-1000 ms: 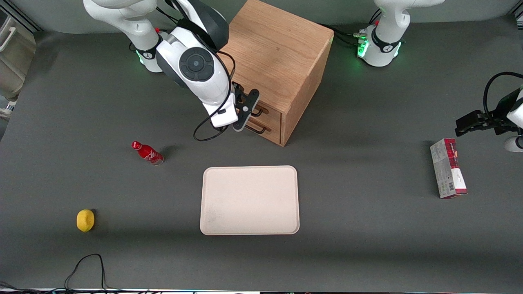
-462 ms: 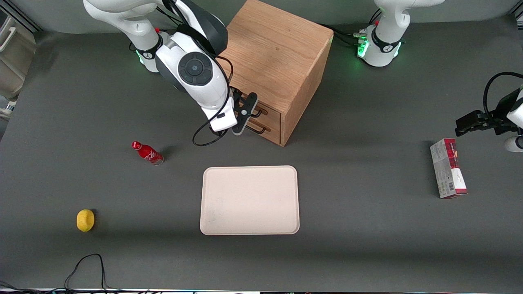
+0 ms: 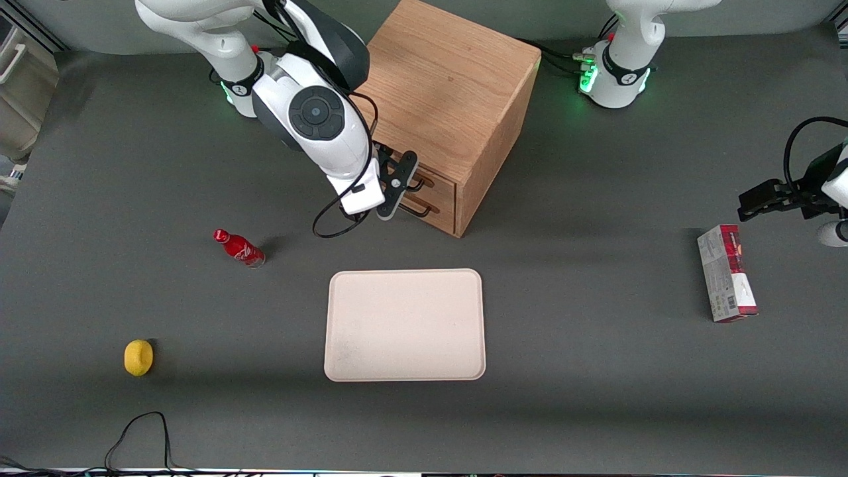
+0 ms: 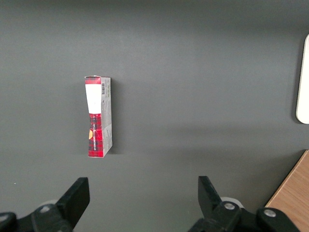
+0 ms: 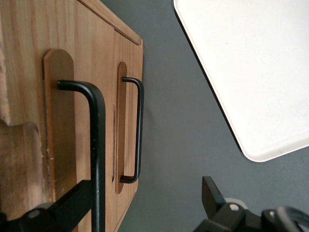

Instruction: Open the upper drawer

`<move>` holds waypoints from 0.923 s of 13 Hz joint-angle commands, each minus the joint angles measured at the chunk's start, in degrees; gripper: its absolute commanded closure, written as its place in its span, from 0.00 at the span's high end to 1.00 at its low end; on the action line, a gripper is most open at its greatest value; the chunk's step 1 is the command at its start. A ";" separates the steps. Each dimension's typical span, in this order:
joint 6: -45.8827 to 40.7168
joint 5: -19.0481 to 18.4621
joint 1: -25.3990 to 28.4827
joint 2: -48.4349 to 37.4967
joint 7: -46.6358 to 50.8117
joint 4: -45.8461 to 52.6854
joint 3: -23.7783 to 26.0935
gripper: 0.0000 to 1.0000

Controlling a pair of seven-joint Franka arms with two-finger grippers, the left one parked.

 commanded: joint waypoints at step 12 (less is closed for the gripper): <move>-1.43 1.68 -1.07 1.14 -4.03 2.47 -0.51 1.00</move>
